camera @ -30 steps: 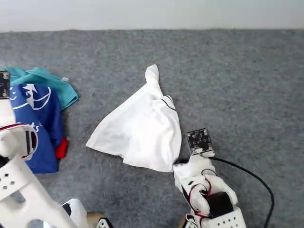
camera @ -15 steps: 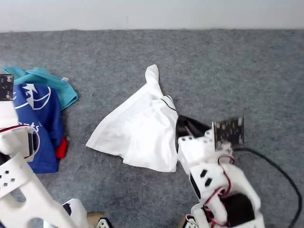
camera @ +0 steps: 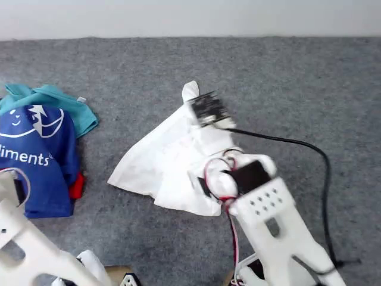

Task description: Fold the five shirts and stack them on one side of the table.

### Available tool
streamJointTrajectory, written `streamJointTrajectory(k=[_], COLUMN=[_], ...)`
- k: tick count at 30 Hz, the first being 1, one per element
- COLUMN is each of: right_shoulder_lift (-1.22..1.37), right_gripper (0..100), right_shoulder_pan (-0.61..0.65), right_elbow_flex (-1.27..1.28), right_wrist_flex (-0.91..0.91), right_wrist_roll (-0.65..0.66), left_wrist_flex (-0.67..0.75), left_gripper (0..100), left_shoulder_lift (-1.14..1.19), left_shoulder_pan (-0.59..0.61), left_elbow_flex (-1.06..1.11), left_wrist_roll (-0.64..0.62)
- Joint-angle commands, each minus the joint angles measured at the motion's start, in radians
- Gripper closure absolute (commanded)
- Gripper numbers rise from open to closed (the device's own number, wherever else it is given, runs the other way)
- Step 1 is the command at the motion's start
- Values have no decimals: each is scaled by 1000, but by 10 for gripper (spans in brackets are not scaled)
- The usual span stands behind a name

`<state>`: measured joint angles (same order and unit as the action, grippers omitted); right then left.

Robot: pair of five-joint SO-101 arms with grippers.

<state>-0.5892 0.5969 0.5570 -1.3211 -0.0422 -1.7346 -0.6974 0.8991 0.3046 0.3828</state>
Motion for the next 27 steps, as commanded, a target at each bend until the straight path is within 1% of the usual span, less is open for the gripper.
streamJointTrajectory(k=[1, 2, 3, 6, 10, 12, 18, 21, 27], right_shoulder_lift=[105, 136, 170, 278, 430, 498, 638, 684, 776], right_gripper=[990, 990, 990, 972, 828, 789, 810, 811, 811], right_shoulder_pan=[74, 88, 105, 145, 200, 225, 328, 355, 378], right_elbow_flex=[-52, -54, -58, -103, -204, -270, -425, -450, -453], right_wrist_flex=[13, 25, 28, 1, -79, -124, -197, -185, -99], right_wrist_roll=[292, 345, 364, 367, 361, 359, 359, 359, 359], left_wrist_flex=[5, 5, 5, 5, 5, 2, 0, 0, -2], left_gripper=[916, 916, 916, 916, 916, 916, 916, 916, 916], left_shoulder_lift=[-21, -21, -21, -21, -21, -21, -21, -21, -21], left_shoulder_pan=[55, 60, 63, 63, 63, 63, 63, 63, 63], left_elbow_flex=[16, 25, 35, 61, 88, 91, 91, 91, 91], left_wrist_roll=[-8, -8, -8, -8, -8, -8, -8, -8, -8])
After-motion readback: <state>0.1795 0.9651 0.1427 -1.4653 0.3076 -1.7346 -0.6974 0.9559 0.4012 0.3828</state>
